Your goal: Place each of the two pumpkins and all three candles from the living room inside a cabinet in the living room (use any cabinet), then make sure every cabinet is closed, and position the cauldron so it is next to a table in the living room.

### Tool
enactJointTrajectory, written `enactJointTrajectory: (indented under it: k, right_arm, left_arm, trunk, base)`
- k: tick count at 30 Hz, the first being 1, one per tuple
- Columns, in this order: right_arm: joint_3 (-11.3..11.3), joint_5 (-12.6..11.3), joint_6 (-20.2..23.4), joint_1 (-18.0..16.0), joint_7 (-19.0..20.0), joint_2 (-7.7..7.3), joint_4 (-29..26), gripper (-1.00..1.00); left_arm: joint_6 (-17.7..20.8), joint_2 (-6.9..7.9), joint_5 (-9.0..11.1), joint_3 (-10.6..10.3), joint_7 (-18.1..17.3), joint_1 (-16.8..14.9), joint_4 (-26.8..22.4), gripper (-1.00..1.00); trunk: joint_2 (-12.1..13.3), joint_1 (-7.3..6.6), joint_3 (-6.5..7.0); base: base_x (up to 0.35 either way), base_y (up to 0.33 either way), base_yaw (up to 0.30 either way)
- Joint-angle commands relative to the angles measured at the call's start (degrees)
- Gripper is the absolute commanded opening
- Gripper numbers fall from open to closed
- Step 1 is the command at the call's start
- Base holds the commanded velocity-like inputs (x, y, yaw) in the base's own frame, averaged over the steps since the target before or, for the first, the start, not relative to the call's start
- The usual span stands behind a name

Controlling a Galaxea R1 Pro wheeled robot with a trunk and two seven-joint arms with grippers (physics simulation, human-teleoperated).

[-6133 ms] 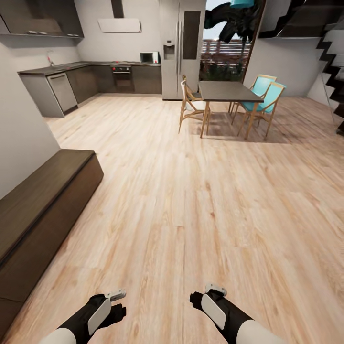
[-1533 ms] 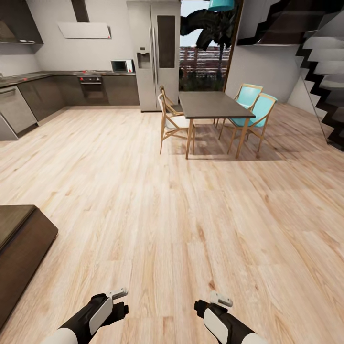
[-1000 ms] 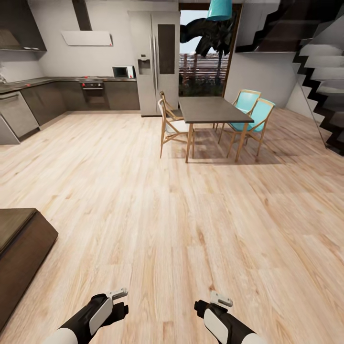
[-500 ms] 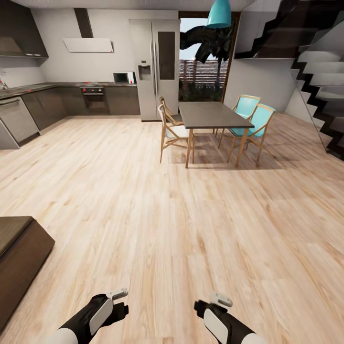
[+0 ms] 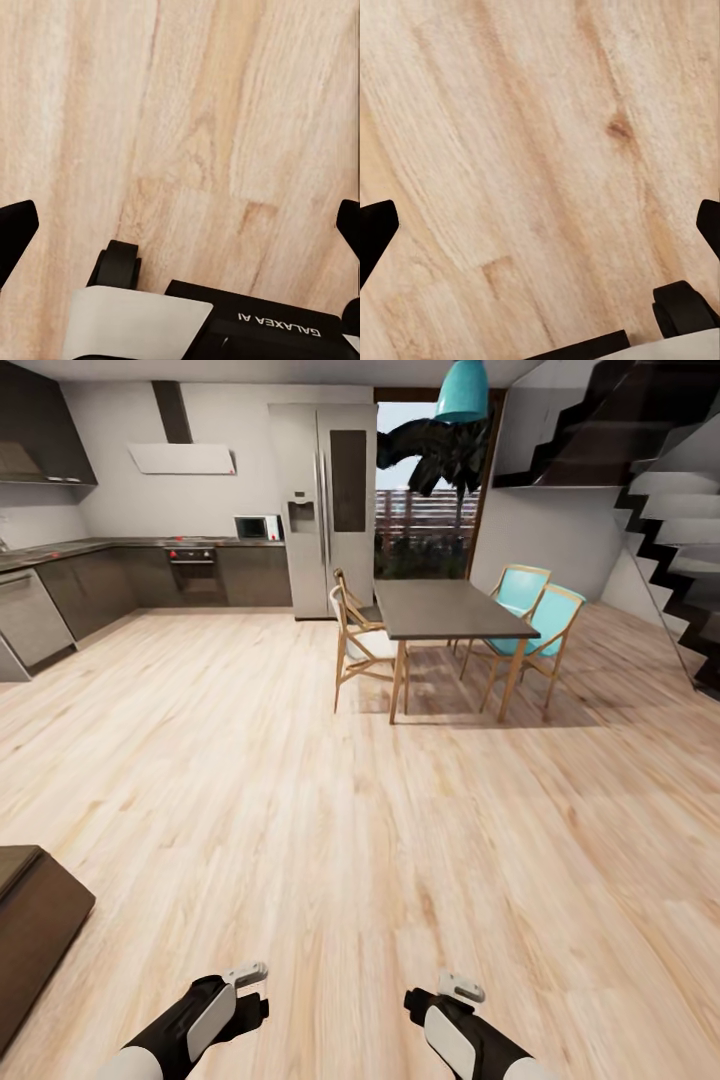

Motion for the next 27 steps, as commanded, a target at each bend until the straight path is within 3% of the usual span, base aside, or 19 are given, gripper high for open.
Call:
enactJointTrajectory:
  k: [1, 27]
  right_arm:
    - [0.44, -0.14, 0.30, -0.04, -0.45, -0.02, -0.14, 1.00]
    - [0.24, -0.26, 0.40, -0.04, -0.52, -0.30, -0.36, 1.00]
  left_arm:
    - [0.17, 0.06, 0.60, -0.44, 0.49, -0.02, -0.15, 1.00]
    - [0.17, 0.02, 0.59, -0.44, 0.48, -0.02, -0.15, 1.00]
  trunk:
    - [-0.02, 0.03, -0.05]
    - [-0.02, 0.03, -0.05]
  base:
    - [0.334, 0.000, 0.000]
    - [0.335, 0.000, 0.000]
